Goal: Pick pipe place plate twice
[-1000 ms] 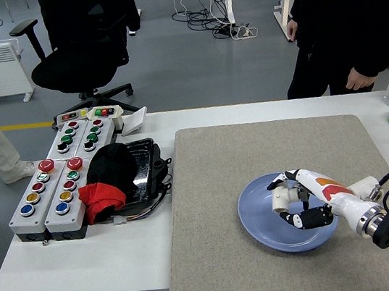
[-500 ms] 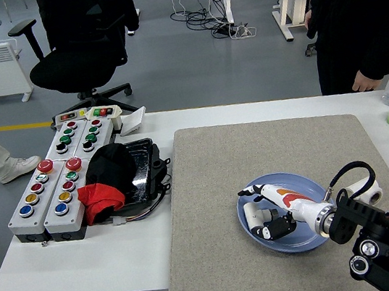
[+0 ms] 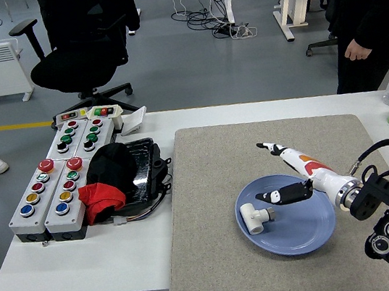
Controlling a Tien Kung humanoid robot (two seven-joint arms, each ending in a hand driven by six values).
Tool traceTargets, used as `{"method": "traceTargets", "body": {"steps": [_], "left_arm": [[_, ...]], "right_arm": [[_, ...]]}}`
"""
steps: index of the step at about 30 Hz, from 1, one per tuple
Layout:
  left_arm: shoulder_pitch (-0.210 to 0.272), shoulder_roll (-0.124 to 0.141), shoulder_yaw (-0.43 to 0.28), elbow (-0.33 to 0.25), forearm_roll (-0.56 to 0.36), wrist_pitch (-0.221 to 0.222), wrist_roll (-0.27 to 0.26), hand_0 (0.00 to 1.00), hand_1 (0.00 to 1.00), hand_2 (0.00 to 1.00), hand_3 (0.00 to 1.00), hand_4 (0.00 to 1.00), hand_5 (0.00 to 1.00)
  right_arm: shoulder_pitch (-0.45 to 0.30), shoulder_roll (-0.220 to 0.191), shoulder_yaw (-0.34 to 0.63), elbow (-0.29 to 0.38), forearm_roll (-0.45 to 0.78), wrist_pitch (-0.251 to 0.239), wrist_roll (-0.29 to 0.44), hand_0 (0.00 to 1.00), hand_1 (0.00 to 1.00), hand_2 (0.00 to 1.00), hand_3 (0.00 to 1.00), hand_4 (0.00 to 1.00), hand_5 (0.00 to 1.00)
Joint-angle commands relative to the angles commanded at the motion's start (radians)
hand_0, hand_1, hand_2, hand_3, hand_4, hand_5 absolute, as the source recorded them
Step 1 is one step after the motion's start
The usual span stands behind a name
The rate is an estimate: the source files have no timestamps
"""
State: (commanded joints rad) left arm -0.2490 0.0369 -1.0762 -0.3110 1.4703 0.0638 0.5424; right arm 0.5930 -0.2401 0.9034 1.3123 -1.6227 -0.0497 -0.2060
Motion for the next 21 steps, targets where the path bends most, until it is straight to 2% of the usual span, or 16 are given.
{"method": "traceTargets", "body": {"steps": [4,6,9,12,13,19,21], "left_arm": [[0.0,0.001,-0.004,0.0,0.005,-0.002,0.003,0.658,0.635,0.637,0.559,0.395,0.998],[0.0,0.001,-0.003,0.0,0.001,0.0,0.003,0.658,0.635,0.637,0.559,0.395,0.998],[-0.001,0.001,-0.003,-0.001,0.006,-0.003,0.004,0.658,0.636,0.638,0.559,0.397,0.998],[0.0,0.0,-0.003,-0.001,0.004,-0.001,0.005,0.658,0.636,0.638,0.559,0.397,0.998],[0.0,0.0,-0.002,-0.001,0.003,-0.001,0.005,0.658,0.636,0.637,0.558,0.398,0.998],[0.0,-0.001,-0.001,0.0,0.0,0.001,0.003,0.658,0.636,0.637,0.558,0.398,0.998],[-0.001,-0.002,-0.002,0.0,0.001,0.001,0.003,0.658,0.636,0.638,0.559,0.398,0.998]], "right_arm": [[-0.006,-0.068,0.083,-0.03,-0.016,0.019,-0.012,0.998,0.941,0.998,0.989,0.865,0.442],[-0.004,-0.102,0.101,-0.083,-0.013,0.043,-0.039,0.998,0.941,0.998,0.989,0.865,0.442],[0.01,-0.129,0.087,-0.164,-0.004,0.081,-0.093,0.995,0.931,0.998,0.998,0.861,0.46],[0.009,-0.142,0.091,-0.205,-0.006,0.103,-0.116,0.995,0.931,0.998,0.998,0.861,0.46],[0.004,-0.146,0.097,-0.214,-0.006,0.11,-0.121,0.966,0.916,0.981,0.998,0.861,0.462],[-0.009,-0.164,0.097,-0.245,0.009,0.14,-0.135,0.966,0.916,0.981,0.998,0.861,0.462],[-0.011,-0.167,0.094,-0.248,0.012,0.146,-0.135,0.935,0.893,0.959,0.98,0.86,0.466]]}}
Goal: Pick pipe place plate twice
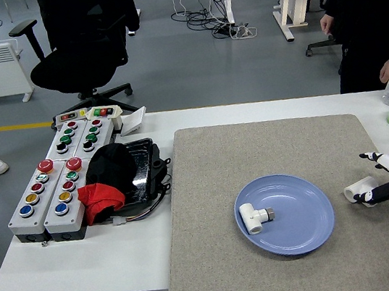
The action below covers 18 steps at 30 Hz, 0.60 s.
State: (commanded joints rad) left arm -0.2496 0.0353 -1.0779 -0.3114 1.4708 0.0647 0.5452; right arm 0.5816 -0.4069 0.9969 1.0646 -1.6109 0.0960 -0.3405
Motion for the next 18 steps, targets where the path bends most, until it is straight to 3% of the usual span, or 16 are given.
{"method": "traceTargets", "body": {"steps": [4,5,10,11,16,17,18], "left_arm": [[-0.001,-0.001,-0.002,0.001,0.001,0.0,-0.001,0.658,0.636,0.638,0.559,0.398,0.998],[-0.001,-0.001,-0.003,0.001,0.002,0.0,-0.001,0.658,0.636,0.638,0.558,0.396,0.998],[-0.002,-0.003,-0.005,0.0,0.007,-0.002,0.0,0.658,0.636,0.638,0.558,0.396,0.998],[-0.002,-0.003,-0.005,0.0,0.007,-0.002,0.0,0.658,0.636,0.638,0.558,0.396,0.998],[-0.003,-0.003,-0.004,0.001,0.006,-0.001,-0.002,0.658,0.636,0.638,0.558,0.396,0.998],[-0.003,-0.004,-0.005,0.001,0.007,-0.001,-0.002,0.657,0.636,0.638,0.558,0.394,0.998],[-0.003,-0.004,-0.005,0.001,0.008,-0.001,-0.002,0.657,0.636,0.638,0.558,0.394,0.998]], "right_arm": [[-0.003,0.001,-0.004,-0.009,0.001,0.003,0.007,0.935,0.893,0.959,0.98,0.86,0.466],[-0.002,0.003,-0.008,-0.014,0.001,0.002,0.011,0.841,0.811,0.886,0.909,0.851,0.459],[-0.001,0.007,-0.023,-0.044,-0.012,-0.036,0.064,0.841,0.811,0.886,0.909,0.851,0.459],[0.0,0.006,-0.026,-0.051,-0.016,-0.036,0.071,0.685,0.705,0.713,0.785,0.761,0.333],[0.001,0.006,-0.036,-0.071,-0.025,-0.04,0.085,0.685,0.705,0.713,0.785,0.761,0.333],[0.001,0.007,-0.041,-0.075,-0.025,-0.046,0.088,0.519,0.594,0.581,0.729,0.671,0.22],[0.002,0.008,-0.045,-0.079,-0.026,-0.051,0.091,0.519,0.594,0.581,0.729,0.671,0.22]]}}
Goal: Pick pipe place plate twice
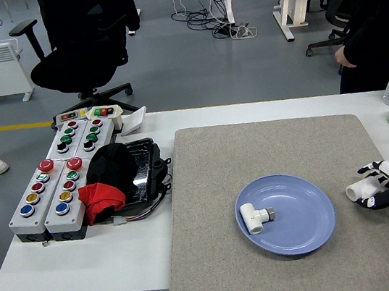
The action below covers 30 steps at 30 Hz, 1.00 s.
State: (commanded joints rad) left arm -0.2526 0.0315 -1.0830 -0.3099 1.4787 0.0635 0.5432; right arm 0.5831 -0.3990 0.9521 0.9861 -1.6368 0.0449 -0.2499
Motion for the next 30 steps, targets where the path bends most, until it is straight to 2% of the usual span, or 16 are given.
{"method": "traceTargets", "body": {"steps": [4,5,10,11,14,16,17,18,24,28,29,30], "left_arm": [[0.0,0.0,-0.002,0.0,0.002,0.0,0.0,0.657,0.636,0.638,0.558,0.394,0.998],[-0.001,0.0,-0.003,0.0,0.004,-0.001,0.001,0.657,0.636,0.638,0.557,0.394,0.998],[-0.002,0.001,-0.004,0.0,0.008,-0.002,0.001,0.657,0.636,0.638,0.557,0.394,0.998],[-0.002,0.001,-0.005,0.0,0.008,-0.003,0.0,0.657,0.636,0.638,0.557,0.393,0.998],[-0.002,0.0,-0.005,0.001,0.009,-0.003,0.0,0.657,0.636,0.638,0.557,0.393,0.998],[-0.001,0.0,-0.007,0.001,0.01,-0.002,-0.001,0.657,0.636,0.638,0.557,0.393,0.998],[0.0,0.0,-0.007,0.001,0.011,-0.002,-0.001,0.657,0.636,0.638,0.557,0.394,0.998],[0.0,0.0,-0.007,0.002,0.011,-0.001,-0.002,0.657,0.636,0.638,0.557,0.394,0.998],[0.001,0.0,-0.007,0.001,0.012,-0.002,0.0,0.657,0.636,0.638,0.557,0.391,0.998],[0.002,0.0,-0.008,0.002,0.009,0.0,-0.001,0.657,0.636,0.638,0.557,0.391,0.998],[0.002,0.0,-0.008,0.002,0.009,0.0,-0.001,0.657,0.635,0.638,0.558,0.392,0.998],[0.002,0.0,-0.008,0.002,0.009,0.0,0.0,0.657,0.635,0.638,0.558,0.392,0.998]], "right_arm": [[0.001,0.004,-0.01,-0.012,0.007,-0.026,0.01,0.519,0.594,0.581,0.729,0.671,0.22],[0.001,0.004,-0.012,-0.015,0.008,-0.037,0.016,0.437,0.52,0.517,0.682,0.599,0.181],[-0.003,0.0,-0.01,-0.002,0.018,-0.092,0.047,0.437,0.52,0.517,0.682,0.599,0.181],[-0.004,-0.001,-0.009,0.003,0.019,-0.099,0.051,0.345,0.45,0.479,0.618,0.527,0.166],[-0.006,-0.005,-0.005,0.027,0.019,-0.117,0.061,0.345,0.45,0.479,0.618,0.527,0.166],[-0.01,-0.009,-0.004,0.065,0.018,-0.134,0.065,0.345,0.45,0.479,0.618,0.527,0.166],[-0.013,-0.012,-0.005,0.093,0.021,-0.142,0.068,0.341,0.439,0.478,0.598,0.482,0.164],[-0.014,-0.012,-0.005,0.104,0.022,-0.144,0.068,0.341,0.439,0.478,0.598,0.482,0.164],[-0.02,-0.02,-0.073,0.27,0.029,-0.138,0.061,0.354,0.448,0.482,0.595,0.471,0.161],[-0.024,-0.018,-0.136,0.314,0.018,-0.16,0.055,0.354,0.448,0.482,0.595,0.471,0.161],[-0.024,-0.018,-0.141,0.316,0.018,-0.161,0.054,0.597,0.627,0.59,0.633,0.484,0.155],[-0.025,-0.014,-0.158,0.317,0.013,-0.158,0.05,0.597,0.627,0.59,0.633,0.484,0.155]]}}
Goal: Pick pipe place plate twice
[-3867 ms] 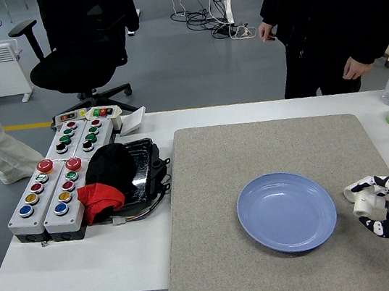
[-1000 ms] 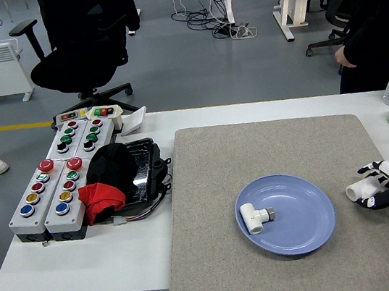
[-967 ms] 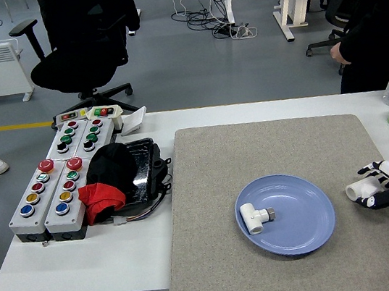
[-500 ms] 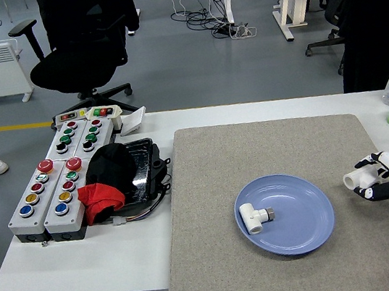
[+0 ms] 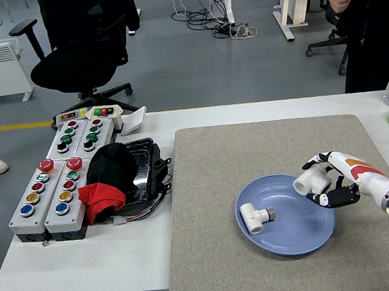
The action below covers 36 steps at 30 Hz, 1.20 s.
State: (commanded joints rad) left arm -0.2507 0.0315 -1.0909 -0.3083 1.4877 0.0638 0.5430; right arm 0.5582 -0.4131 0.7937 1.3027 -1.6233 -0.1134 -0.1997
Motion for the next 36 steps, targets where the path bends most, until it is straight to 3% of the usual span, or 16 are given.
{"method": "traceTargets", "body": {"steps": [4,5,8,10,11,16,17,28,31,34,35,36], "left_arm": [[0.0,-0.001,-0.001,0.0,0.003,-0.001,0.0,0.657,0.635,0.638,0.558,0.392,0.998],[0.0,-0.001,-0.001,0.0,0.003,-0.001,0.0,0.657,0.635,0.638,0.558,0.392,0.998],[0.0,-0.001,-0.001,0.0,0.003,-0.001,0.0,0.657,0.635,0.638,0.558,0.392,0.998],[0.0,-0.001,-0.003,0.001,0.005,-0.001,-0.001,0.657,0.635,0.638,0.558,0.392,0.998],[0.0,-0.001,-0.003,0.001,0.005,-0.001,-0.001,0.657,0.635,0.637,0.558,0.392,0.998],[0.001,-0.001,-0.004,0.001,0.007,-0.001,-0.002,0.657,0.635,0.637,0.558,0.392,0.998],[0.001,-0.001,-0.004,0.001,0.007,-0.001,-0.002,0.657,0.635,0.637,0.557,0.392,0.998],[0.001,-0.001,-0.003,0.001,0.003,0.0,-0.002,0.657,0.635,0.637,0.557,0.392,0.998],[0.001,-0.002,-0.006,0.003,0.005,0.002,-0.004,0.657,0.635,0.637,0.558,0.392,0.998],[0.001,-0.002,-0.007,0.003,0.006,0.002,-0.005,0.657,0.635,0.637,0.558,0.392,0.998],[0.001,-0.003,-0.009,0.003,0.011,0.001,-0.005,0.657,0.635,0.637,0.558,0.392,0.998],[0.002,-0.003,-0.012,0.003,0.016,0.0,-0.005,0.657,0.635,0.637,0.558,0.391,0.998]], "right_arm": [[-0.001,0.011,-0.033,-0.009,-0.021,0.06,-0.033,0.597,0.627,0.59,0.633,0.484,0.155],[-0.001,0.012,-0.034,-0.01,-0.023,0.071,-0.035,0.833,0.779,0.839,0.746,0.543,0.185],[-0.001,0.012,-0.035,-0.011,-0.024,0.074,-0.036,0.833,0.779,0.839,0.746,0.543,0.185],[-0.002,0.013,-0.035,-0.014,-0.026,0.121,-0.051,0.833,0.779,0.839,0.746,0.543,0.185],[-0.002,0.013,-0.035,-0.015,-0.025,0.126,-0.051,0.998,0.947,0.998,0.948,0.761,0.305],[-0.005,0.011,-0.03,-0.004,-0.01,0.112,-0.023,0.998,0.947,0.998,0.948,0.761,0.305],[-0.006,0.011,-0.027,0.006,-0.005,0.1,0.004,0.998,0.983,0.998,0.998,0.849,0.337],[-0.018,-0.005,0.013,0.055,-0.007,0.071,0.036,0.998,0.983,0.998,0.998,0.857,0.341],[-0.025,-0.008,0.052,0.076,-0.004,0.032,0.064,0.998,0.977,0.998,0.998,0.858,0.342],[-0.026,-0.008,0.057,0.079,-0.003,0.025,0.068,0.998,0.977,0.998,0.998,0.858,0.342],[-0.032,-0.007,0.079,0.084,0.011,-0.002,0.081,0.998,0.977,0.998,0.998,0.858,0.342],[-0.051,0.002,0.121,0.078,0.048,-0.047,0.118,0.957,0.899,0.99,0.897,0.615,0.205]]}}
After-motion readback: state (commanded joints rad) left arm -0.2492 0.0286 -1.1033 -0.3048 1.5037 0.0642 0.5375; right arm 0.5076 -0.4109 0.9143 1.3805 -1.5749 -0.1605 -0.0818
